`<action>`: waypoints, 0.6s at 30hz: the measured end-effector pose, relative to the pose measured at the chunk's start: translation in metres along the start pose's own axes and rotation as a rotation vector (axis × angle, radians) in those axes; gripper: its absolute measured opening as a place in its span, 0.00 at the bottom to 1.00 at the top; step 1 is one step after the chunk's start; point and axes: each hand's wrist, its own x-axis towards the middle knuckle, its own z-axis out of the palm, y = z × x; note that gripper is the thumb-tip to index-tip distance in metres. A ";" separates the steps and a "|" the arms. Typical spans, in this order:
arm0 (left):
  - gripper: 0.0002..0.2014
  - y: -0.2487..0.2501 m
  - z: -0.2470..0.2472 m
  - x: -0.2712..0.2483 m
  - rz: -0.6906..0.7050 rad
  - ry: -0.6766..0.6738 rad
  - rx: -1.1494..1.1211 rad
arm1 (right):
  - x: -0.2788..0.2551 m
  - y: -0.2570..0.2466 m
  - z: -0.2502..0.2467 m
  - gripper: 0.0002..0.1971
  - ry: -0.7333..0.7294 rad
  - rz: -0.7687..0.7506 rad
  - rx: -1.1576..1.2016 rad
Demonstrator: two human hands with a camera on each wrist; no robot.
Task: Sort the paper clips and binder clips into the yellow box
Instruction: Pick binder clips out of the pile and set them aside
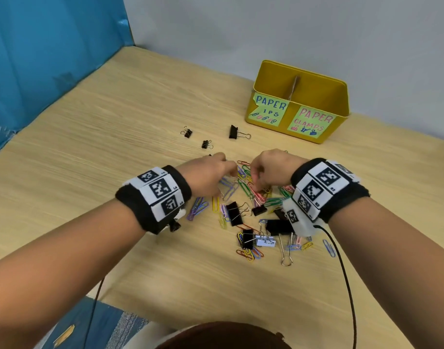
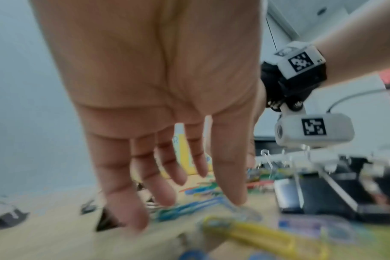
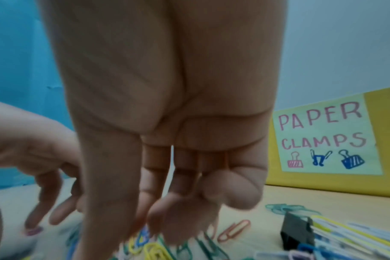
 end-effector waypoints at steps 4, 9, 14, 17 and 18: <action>0.21 0.013 0.001 -0.003 0.158 -0.115 -0.037 | -0.011 0.000 0.000 0.05 -0.189 0.039 0.061; 0.07 0.021 0.014 -0.005 0.195 -0.116 -0.135 | -0.013 -0.006 0.006 0.12 -0.239 0.070 0.018; 0.03 0.011 0.012 -0.024 0.199 -0.238 -0.363 | -0.019 -0.010 0.013 0.18 -0.194 0.135 -0.185; 0.08 0.009 0.019 -0.028 0.155 -0.378 -0.239 | -0.019 -0.015 0.016 0.23 -0.171 0.142 -0.237; 0.10 0.008 0.021 -0.028 0.134 -0.373 -0.211 | -0.018 -0.017 0.017 0.24 -0.155 0.138 -0.253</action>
